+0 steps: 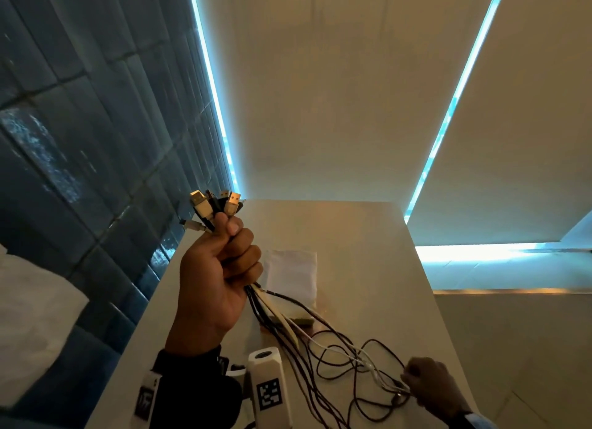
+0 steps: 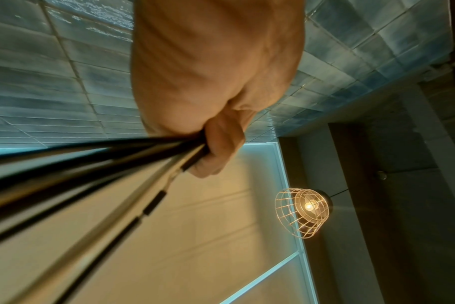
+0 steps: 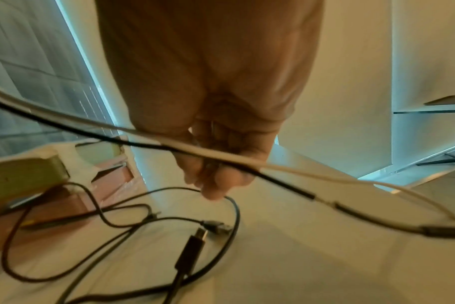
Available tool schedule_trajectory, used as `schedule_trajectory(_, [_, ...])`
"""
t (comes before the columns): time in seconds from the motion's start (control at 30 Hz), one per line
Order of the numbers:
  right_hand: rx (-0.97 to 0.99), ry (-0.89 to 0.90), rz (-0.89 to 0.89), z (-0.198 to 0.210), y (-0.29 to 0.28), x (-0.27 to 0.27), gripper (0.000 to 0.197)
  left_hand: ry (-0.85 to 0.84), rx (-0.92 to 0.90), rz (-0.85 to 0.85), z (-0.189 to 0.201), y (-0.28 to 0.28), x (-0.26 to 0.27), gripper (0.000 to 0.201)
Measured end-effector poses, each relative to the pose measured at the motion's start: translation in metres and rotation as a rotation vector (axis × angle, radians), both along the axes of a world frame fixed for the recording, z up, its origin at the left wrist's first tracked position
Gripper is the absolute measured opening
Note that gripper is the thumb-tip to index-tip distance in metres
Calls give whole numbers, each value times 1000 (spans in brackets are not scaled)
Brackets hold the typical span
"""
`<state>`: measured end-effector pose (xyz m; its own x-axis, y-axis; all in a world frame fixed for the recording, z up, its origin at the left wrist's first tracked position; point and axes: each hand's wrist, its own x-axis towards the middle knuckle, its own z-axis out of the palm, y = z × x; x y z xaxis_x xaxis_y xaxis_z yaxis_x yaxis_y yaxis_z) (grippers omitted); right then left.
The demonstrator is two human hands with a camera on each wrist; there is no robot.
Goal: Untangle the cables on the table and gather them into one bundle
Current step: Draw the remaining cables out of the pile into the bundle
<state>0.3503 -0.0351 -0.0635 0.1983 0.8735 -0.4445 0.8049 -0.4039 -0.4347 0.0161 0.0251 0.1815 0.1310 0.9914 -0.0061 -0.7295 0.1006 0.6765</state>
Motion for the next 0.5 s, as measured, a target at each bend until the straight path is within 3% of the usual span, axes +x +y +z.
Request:
schedule_trajectory(0.1, [-93, -49, 12, -17, 7, -4, 11, 15, 1, -14, -1, 1, 0, 36])
schedule_trajectory(0.27, [-179, -159, 140, -26, 8, -19, 12, 37, -10, -29, -2, 2, 4, 35])
schedule_trajectory(0.37, [-108, -208, 232, -28, 7, -19, 19, 47, -5, -16, -2, 2, 2, 33])
schedule_trajectory(0.5, [83, -190, 252, -1, 18, -17, 12, 75, 7, 9, -3, 1, 1, 30])
